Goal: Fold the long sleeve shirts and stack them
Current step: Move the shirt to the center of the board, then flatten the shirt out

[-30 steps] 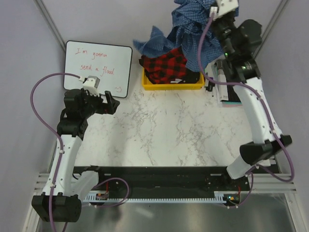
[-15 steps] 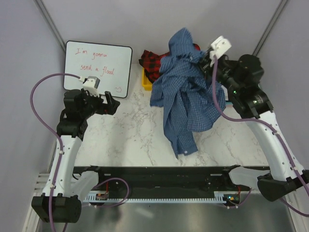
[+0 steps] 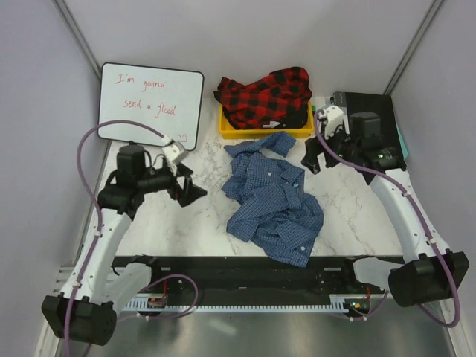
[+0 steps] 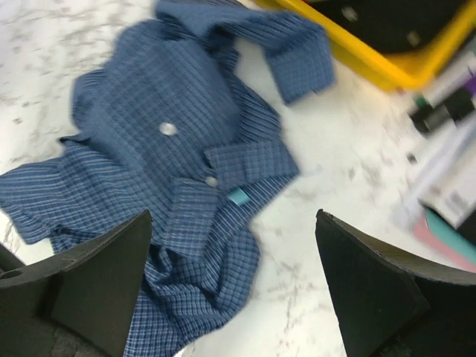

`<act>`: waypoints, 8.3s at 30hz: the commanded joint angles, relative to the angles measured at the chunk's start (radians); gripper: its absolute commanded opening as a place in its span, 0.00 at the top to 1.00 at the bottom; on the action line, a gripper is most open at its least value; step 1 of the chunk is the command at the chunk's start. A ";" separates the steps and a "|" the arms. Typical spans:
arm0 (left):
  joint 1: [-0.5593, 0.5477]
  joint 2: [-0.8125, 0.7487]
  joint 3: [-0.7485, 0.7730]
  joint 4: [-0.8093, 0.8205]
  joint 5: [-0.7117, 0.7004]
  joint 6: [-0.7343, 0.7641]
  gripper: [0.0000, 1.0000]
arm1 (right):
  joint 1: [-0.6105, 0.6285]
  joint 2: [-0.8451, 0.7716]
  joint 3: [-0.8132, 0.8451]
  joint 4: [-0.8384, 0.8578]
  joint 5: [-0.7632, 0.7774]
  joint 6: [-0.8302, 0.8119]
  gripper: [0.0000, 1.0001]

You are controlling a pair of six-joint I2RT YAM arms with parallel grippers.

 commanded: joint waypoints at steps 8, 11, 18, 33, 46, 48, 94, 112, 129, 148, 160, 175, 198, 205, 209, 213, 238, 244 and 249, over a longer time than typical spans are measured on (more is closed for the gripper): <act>-0.816 0.197 -0.089 -0.008 -0.165 0.528 0.19 | -0.302 0.198 -0.067 -0.226 -0.168 0.107 0.12; -0.939 0.361 -0.042 0.030 -0.194 0.564 0.23 | -0.304 0.234 -0.098 -0.221 -0.173 0.106 0.15; -1.088 0.571 -0.008 0.157 -0.251 0.598 0.33 | -0.304 0.257 -0.138 -0.221 -0.163 0.034 0.19; -1.131 0.769 0.040 0.368 -0.405 0.604 0.29 | -0.302 0.277 -0.131 -0.216 -0.193 0.014 0.21; -1.094 0.805 0.083 0.386 -0.398 0.557 0.26 | -0.304 0.277 -0.159 -0.213 -0.225 0.014 0.21; -1.087 0.831 0.081 0.398 -0.408 0.557 0.25 | -0.304 0.264 -0.164 -0.213 -0.223 0.011 0.21; -0.413 0.030 0.451 0.122 -0.662 0.095 0.98 | 0.190 -0.234 -0.515 0.464 -0.243 -0.261 0.23; -0.358 0.108 0.463 0.128 -0.764 -0.052 0.98 | 0.614 -0.144 -0.713 0.785 0.455 -0.409 0.51; -0.314 0.120 0.422 0.145 -0.751 -0.029 0.98 | 0.273 -0.004 -0.523 0.724 0.257 -0.597 0.52; -0.222 0.234 0.451 0.187 -0.656 -0.120 0.98 | 0.256 -0.003 -0.566 0.662 0.022 -0.634 0.44; -0.189 0.197 0.422 0.182 -0.609 -0.097 0.98 | 0.252 0.056 -0.378 0.604 0.036 -0.632 0.54; -0.149 0.206 0.453 0.182 -0.563 -0.101 0.98 | 0.246 0.111 -0.326 0.509 -0.045 -0.719 0.73; -0.137 0.170 0.450 0.222 -0.512 -0.100 0.98 | 0.230 0.200 -0.193 0.543 -0.007 -0.540 1.00; -0.250 0.192 0.503 0.351 -0.021 -0.216 0.98 | 0.137 0.185 0.026 0.544 0.057 -0.350 1.00; -0.670 0.300 0.538 0.326 -0.191 -0.020 0.98 | 0.094 0.165 0.094 0.543 0.047 -0.290 1.00; -1.008 0.591 0.737 0.337 -0.340 0.043 0.98 | 0.077 0.126 0.099 0.544 0.048 -0.246 1.00; -1.102 0.605 0.015 0.480 -0.564 0.436 0.16 | -0.122 0.066 0.034 0.566 -0.013 -0.258 1.00; -1.097 0.826 0.172 0.540 -0.580 0.525 0.16 | -0.123 0.057 0.036 0.554 0.008 -0.261 1.00; -1.096 0.909 0.247 0.498 -0.512 0.623 0.18 | -0.124 0.054 0.042 0.548 0.013 -0.249 1.00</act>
